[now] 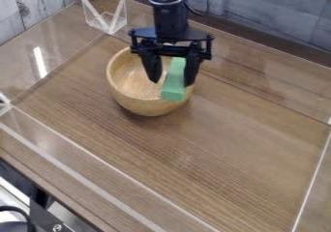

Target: Move green object from inside the wooden bowl to the table next to it

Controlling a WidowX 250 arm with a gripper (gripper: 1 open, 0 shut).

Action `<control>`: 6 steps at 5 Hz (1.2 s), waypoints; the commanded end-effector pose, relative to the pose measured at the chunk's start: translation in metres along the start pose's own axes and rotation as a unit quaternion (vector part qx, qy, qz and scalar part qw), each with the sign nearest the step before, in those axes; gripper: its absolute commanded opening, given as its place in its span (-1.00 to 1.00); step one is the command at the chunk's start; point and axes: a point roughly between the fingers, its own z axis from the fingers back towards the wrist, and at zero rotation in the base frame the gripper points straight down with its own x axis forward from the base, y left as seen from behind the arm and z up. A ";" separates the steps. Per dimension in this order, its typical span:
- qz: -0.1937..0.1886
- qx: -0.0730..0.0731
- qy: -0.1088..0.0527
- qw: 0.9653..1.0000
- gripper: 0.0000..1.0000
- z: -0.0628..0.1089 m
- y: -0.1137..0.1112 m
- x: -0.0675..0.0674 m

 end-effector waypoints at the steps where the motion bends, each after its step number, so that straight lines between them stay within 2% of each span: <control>1: -0.014 -0.006 -0.045 0.999 -1.00 0.021 -0.001 0.010; 2: -0.020 -0.005 -0.043 0.999 -1.00 0.017 0.005 0.011; 3: 0.029 -0.001 -0.051 0.998 -1.00 0.019 0.002 0.008; 4: 0.076 0.002 -0.058 0.995 -1.00 0.021 -0.003 0.005; 6: 0.112 0.006 -0.064 0.992 -1.00 0.032 -0.010 0.020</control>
